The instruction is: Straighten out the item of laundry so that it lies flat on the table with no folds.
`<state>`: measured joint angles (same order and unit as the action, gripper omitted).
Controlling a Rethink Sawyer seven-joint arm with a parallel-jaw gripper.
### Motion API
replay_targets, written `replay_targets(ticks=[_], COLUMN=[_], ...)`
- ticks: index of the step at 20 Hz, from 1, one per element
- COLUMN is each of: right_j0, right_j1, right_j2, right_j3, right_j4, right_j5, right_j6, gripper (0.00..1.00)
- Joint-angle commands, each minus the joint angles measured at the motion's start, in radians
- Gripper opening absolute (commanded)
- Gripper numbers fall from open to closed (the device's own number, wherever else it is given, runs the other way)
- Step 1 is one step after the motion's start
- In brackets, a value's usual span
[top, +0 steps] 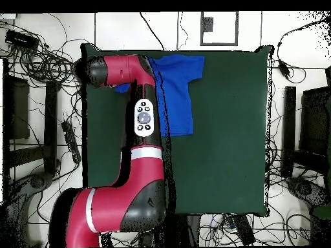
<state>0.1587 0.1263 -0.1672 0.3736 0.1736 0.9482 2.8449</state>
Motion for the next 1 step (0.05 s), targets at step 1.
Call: replay_targets(ticks=[1], right_j0=[-0.044], right_j1=[-0.023], right_j2=[-0.046], right_j3=[-0.057], right_j4=[-0.010], right_j5=[0.187], right_j6=[0.052], gripper=[1.00])
